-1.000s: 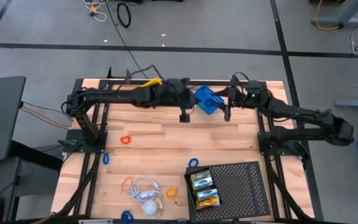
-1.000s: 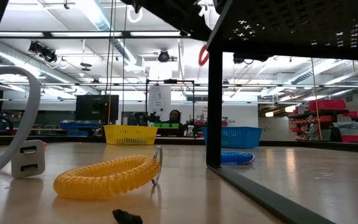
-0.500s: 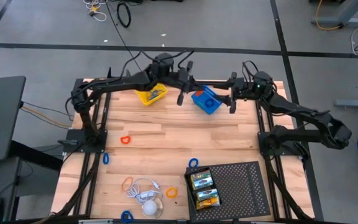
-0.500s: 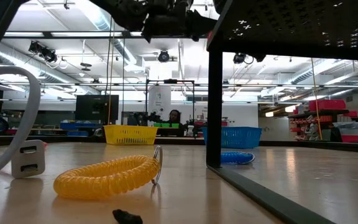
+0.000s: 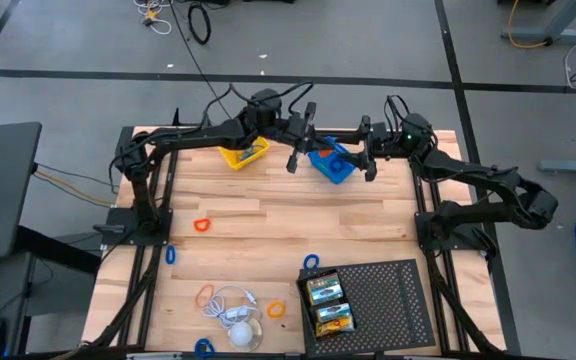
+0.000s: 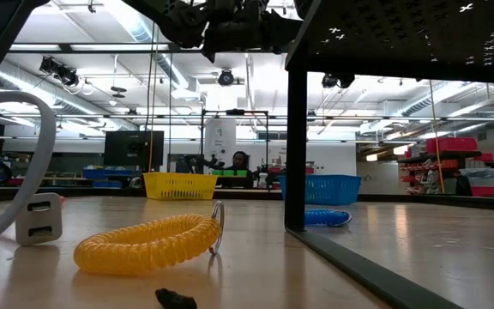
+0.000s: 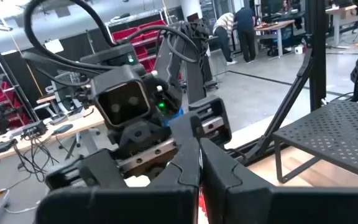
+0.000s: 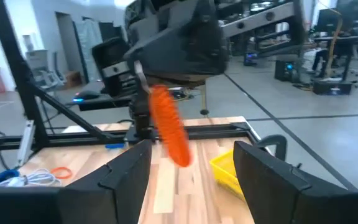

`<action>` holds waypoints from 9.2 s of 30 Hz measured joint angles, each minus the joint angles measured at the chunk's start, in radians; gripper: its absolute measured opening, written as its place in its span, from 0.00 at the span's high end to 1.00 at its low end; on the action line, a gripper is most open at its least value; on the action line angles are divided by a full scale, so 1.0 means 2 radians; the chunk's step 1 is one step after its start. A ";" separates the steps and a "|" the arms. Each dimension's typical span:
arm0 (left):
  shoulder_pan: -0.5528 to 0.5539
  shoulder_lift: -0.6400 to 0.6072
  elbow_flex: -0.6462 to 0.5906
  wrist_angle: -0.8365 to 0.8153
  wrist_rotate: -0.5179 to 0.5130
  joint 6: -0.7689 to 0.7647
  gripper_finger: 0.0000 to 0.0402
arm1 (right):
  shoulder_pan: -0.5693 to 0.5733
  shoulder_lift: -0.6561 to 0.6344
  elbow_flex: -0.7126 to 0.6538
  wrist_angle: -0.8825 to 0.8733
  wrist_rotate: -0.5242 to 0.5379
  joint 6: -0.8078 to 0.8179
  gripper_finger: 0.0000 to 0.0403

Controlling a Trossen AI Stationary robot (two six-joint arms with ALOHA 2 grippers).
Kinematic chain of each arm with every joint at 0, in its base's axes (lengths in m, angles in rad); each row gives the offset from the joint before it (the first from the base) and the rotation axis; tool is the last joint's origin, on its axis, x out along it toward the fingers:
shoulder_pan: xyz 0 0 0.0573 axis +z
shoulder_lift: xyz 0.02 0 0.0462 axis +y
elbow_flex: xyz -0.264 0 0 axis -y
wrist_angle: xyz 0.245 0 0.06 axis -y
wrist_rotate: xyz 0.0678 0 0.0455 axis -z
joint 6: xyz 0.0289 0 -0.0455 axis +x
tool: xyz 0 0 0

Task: Pick & Place Office Desk Supplies
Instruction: Put the orange spring keychain into the blue basket, then put the yellow spring keychain into the blue basket

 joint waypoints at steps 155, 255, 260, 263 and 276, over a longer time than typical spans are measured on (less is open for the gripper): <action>-0.399 0.026 -0.227 -0.131 -0.239 -0.297 0.47 | 0.469 -0.120 0.070 -0.217 0.573 -0.216 0.59; -0.044 0.004 -0.105 0.089 -0.314 0.034 0.96 | 0.016 0.019 -0.007 -0.008 0.094 0.004 0.59; -0.039 0.003 -0.104 0.094 -0.296 0.029 0.96 | 0.009 0.019 -0.007 -0.009 0.094 0.007 0.66; -0.038 0.003 -0.104 0.100 -0.281 0.028 0.96 | 0.007 0.019 -0.007 -0.013 0.093 0.000 0.85; -0.034 -0.009 -0.104 0.091 -0.275 -0.001 0.62 | 0.001 0.019 -0.007 -0.024 0.098 -0.004 0.95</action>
